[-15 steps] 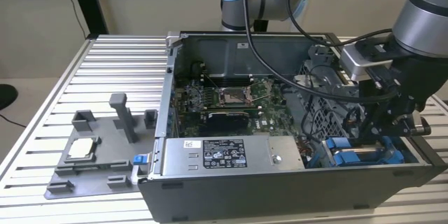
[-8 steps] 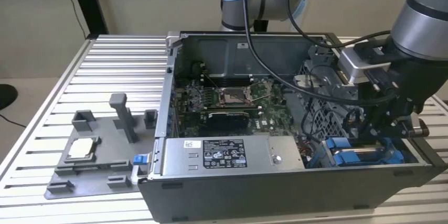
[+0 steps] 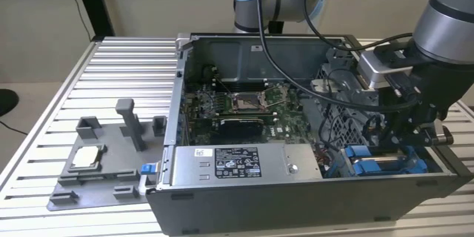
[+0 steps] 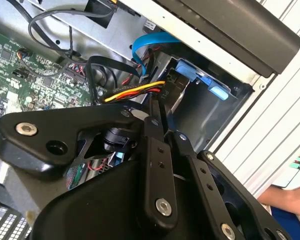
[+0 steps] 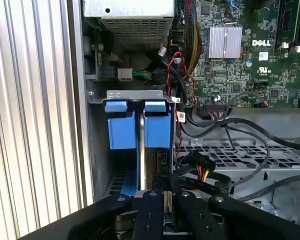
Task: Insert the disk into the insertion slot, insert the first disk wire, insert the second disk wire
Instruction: 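Insert the second disk wire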
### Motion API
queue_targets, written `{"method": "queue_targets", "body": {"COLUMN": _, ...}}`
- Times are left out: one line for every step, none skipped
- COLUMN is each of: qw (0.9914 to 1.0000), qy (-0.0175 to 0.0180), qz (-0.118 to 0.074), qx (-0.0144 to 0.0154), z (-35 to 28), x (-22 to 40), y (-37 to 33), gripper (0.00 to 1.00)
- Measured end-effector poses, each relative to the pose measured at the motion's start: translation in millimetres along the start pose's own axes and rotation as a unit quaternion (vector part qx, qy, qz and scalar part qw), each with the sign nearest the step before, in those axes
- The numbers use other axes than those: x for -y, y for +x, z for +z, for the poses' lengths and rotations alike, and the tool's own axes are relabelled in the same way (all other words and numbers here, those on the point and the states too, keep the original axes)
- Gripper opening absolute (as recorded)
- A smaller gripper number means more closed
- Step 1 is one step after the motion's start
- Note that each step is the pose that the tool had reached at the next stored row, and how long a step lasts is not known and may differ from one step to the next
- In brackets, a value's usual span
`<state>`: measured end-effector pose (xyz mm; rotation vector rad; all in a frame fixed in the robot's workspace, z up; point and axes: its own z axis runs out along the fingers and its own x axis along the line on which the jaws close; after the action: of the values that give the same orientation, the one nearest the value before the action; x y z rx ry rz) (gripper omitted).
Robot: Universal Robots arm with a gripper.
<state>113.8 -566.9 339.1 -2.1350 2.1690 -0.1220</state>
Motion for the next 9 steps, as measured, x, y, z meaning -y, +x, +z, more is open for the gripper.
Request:
{"method": "queue_targets", "body": {"qw": 1.00000, "qy": 0.0000, "qz": 0.000, "qx": 0.0011, "z": 0.4, "x": 0.0, "y": -0.1, "gripper": 0.00}}
{"method": "queue_targets", "body": {"qw": 1.00000, "qy": 0.0001, "qz": 0.000, "qx": 0.0019, "z": 0.6, "x": -0.1, "y": 0.0, "gripper": 0.00}}
{"method": "queue_targets", "body": {"qw": 1.00000, "qy": 0.0001, "qz": 0.000, "qx": 0.0023, "z": 0.0, "x": 0.0, "y": 0.0, "gripper": 0.00}}
{"method": "queue_targets", "body": {"qw": 1.00000, "qy": 0.0000, "qz": 0.000, "qx": 0.0027, "z": -0.2, "x": 0.0, "y": 0.0, "gripper": 0.00}}
{"method": "queue_targets", "body": {"qw": 1.00000, "qy": 0.0001, "qz": 0.000, "qx": 0.0028, "z": -0.3, "x": 0.0, "y": 0.0, "gripper": 0.00}}
{"method": "queue_targets", "body": {"qw": 1.00000, "qy": 0.0004, "qz": 0.000, "qx": 0.0028, "z": -0.4, "x": 0.1, "y": 0.0, "gripper": 0.00}}
{"method": "queue_targets", "body": {"qw": 1.00000, "qy": 0.0008, "qz": 0.000, "qx": 0.0029, "z": -0.3, "x": 0.1, "y": 0.0, "gripper": 0.00}}
{"method": "queue_targets", "body": {"qw": 1.00000, "qy": 0.0012, "qz": 0.000, "qx": 0.0028, "z": -0.3, "x": 0.1, "y": 0.0, "gripper": 0.00}}
{"method": "queue_targets", "body": {"qw": 0.99999, "qy": 0.0014, "qz": 0.000, "qx": 0.0029, "z": -0.1, "x": 0.0, "y": 0.0, "gripper": 0.00}}
